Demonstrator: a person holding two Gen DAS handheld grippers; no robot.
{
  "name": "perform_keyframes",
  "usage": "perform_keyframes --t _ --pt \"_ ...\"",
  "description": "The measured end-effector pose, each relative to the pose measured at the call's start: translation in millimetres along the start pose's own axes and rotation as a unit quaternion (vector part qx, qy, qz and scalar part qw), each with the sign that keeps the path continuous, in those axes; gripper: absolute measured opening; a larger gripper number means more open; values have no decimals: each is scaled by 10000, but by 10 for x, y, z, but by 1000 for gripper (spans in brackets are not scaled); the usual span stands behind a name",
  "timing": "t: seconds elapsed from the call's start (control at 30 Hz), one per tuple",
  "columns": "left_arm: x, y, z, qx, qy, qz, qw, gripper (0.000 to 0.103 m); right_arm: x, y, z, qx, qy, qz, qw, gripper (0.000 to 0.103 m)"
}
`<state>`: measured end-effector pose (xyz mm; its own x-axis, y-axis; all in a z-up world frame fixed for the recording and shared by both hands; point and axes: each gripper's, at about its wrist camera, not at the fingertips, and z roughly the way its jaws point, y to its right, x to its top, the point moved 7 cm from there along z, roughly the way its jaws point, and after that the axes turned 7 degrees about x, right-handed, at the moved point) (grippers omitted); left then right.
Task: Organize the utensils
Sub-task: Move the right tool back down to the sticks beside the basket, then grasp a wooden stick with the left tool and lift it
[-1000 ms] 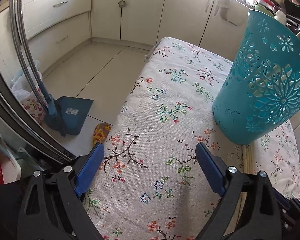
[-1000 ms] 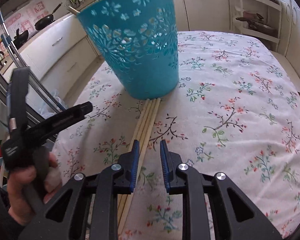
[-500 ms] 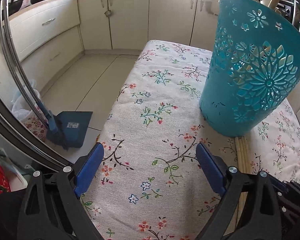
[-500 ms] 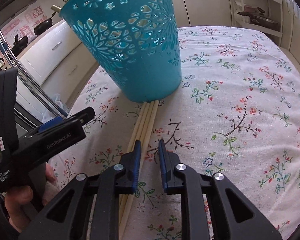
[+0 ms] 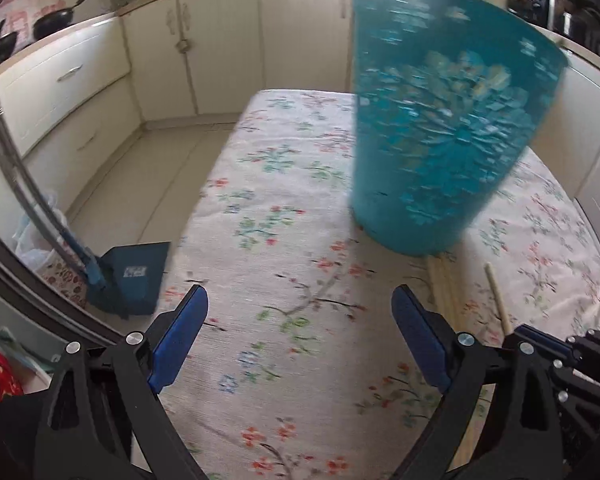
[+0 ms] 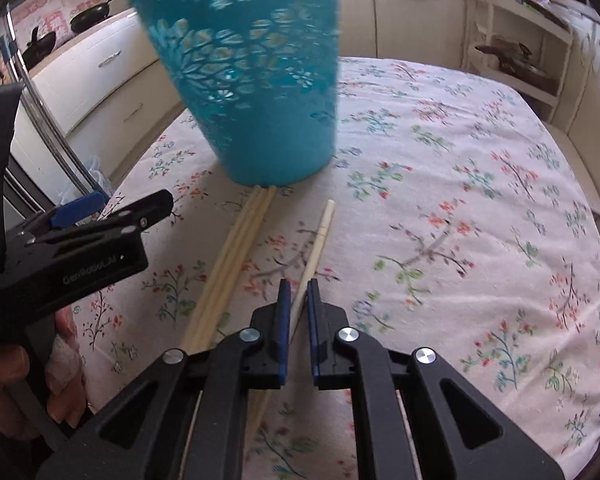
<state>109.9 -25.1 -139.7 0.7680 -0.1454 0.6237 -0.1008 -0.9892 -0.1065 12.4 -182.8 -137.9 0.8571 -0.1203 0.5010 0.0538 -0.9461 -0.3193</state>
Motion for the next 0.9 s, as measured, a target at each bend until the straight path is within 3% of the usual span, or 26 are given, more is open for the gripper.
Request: perform_keyframes --t 0.13,0.37,0.73,0.83,0.9 --pt "34 234 -71 -83 61 348 9993 89 -12 85 -54 84 -119 311 9994 6" --pt "-55 515 57 128 -184 870 9960 89 -48 144 -74 414 -93 496 9979 6" --pt "-93 438 106 117 -415 798 9959 81 33 153 -18 710 28 537 9960 9" --pt "-73 531 91 -50 -500 867 9950 62 41 104 -5 535 86 257 9982 9" --pt "-50 617 94 -194 -560 940 9938 37 43 61 15 374 116 32 9992 9"
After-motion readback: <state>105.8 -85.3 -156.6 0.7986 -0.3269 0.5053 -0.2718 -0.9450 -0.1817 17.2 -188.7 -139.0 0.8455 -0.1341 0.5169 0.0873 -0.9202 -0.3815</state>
